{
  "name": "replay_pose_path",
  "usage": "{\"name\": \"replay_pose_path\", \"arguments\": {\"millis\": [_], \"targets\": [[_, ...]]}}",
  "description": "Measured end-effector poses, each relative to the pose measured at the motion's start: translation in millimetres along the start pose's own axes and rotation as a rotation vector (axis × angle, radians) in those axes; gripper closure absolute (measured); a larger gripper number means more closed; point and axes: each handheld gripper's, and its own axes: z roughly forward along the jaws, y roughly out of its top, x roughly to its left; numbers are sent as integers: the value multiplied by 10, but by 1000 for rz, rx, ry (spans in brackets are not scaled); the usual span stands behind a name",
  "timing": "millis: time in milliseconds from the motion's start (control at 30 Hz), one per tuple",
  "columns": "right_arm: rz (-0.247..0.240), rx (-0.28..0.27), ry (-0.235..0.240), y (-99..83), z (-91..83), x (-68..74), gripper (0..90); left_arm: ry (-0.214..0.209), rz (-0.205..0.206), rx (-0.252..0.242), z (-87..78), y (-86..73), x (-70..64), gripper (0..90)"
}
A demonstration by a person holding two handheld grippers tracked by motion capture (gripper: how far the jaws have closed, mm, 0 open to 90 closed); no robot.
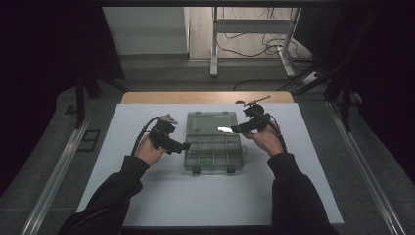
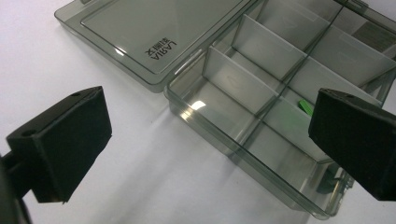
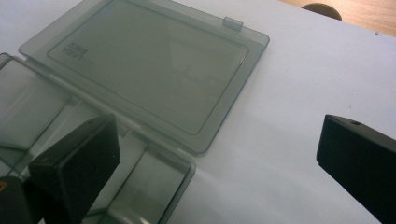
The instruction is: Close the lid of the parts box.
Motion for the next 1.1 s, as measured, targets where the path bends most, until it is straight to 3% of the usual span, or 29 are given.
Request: {"name": "replay_pose_path", "arguments": {"millis": [367, 733, 1100], "targets": [[15, 44, -8, 64, 189, -72, 189, 10, 17, 1, 85, 60, 20, 0], [-11, 127, -28, 142, 390, -56, 519, 19, 33, 2, 155, 70, 55, 0], [35, 178, -43, 221, 542, -77, 747, 22, 27, 2, 148, 54, 83, 0]]}}
